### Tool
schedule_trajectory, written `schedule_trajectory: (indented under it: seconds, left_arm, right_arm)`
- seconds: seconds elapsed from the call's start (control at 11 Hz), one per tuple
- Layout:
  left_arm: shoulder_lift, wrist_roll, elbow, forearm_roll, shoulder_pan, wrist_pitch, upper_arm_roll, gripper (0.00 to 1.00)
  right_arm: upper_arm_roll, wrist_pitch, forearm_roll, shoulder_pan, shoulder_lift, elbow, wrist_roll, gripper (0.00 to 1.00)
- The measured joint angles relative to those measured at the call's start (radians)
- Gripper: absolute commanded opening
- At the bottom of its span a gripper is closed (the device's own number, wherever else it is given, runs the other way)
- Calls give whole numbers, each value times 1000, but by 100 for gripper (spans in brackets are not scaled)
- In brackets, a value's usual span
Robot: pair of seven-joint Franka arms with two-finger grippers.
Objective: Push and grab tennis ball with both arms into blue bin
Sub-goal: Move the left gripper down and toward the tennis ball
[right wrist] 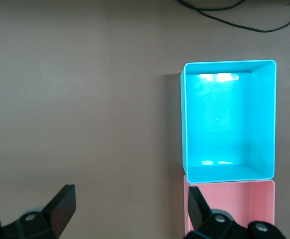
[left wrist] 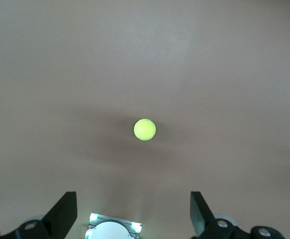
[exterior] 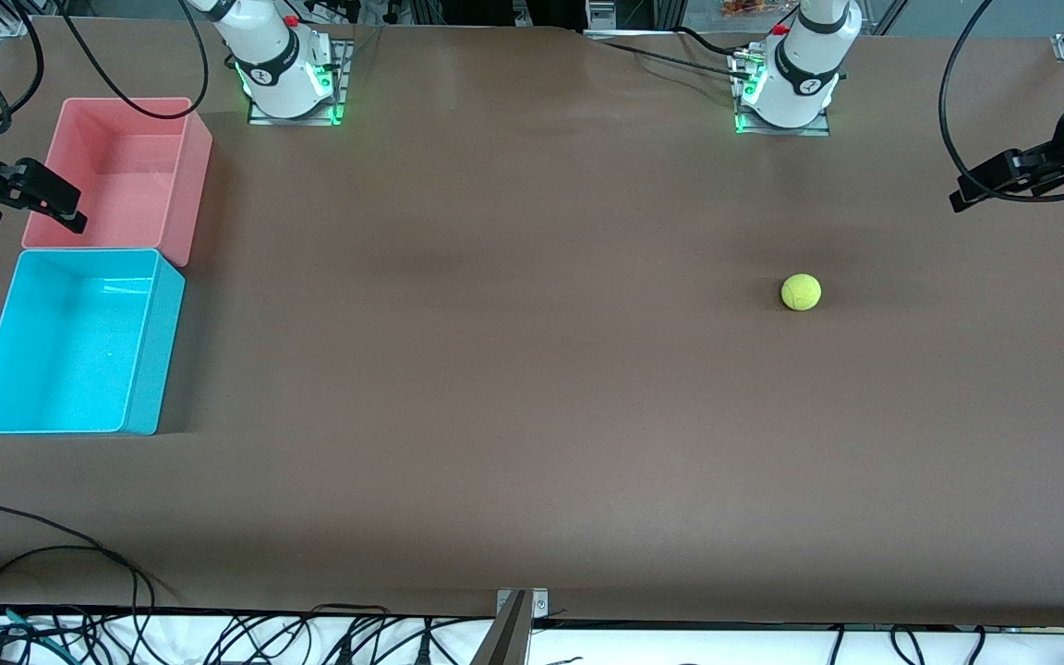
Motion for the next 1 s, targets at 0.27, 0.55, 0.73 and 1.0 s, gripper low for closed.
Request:
schedule_trajectory:
  seconds: [0.27,0.55,0.73,1.0]
  left_arm:
    - [13,0,-7,0,-1,-17,-13,100]
    - [19,0,-7,0,-2,-18,-34,100]
    - [22,0,-20,0,-2,-1,-39,100]
    - [31,0,-89,0,-2,62,-62,100]
  right_arm:
    - [0,5,0,0,0,0,0,100]
    - [0,6,0,0,0,0,0,100]
    - [-1,6,0,0,0,0,0,100]
    - [-1,6,0,-1,0,0,0,100]
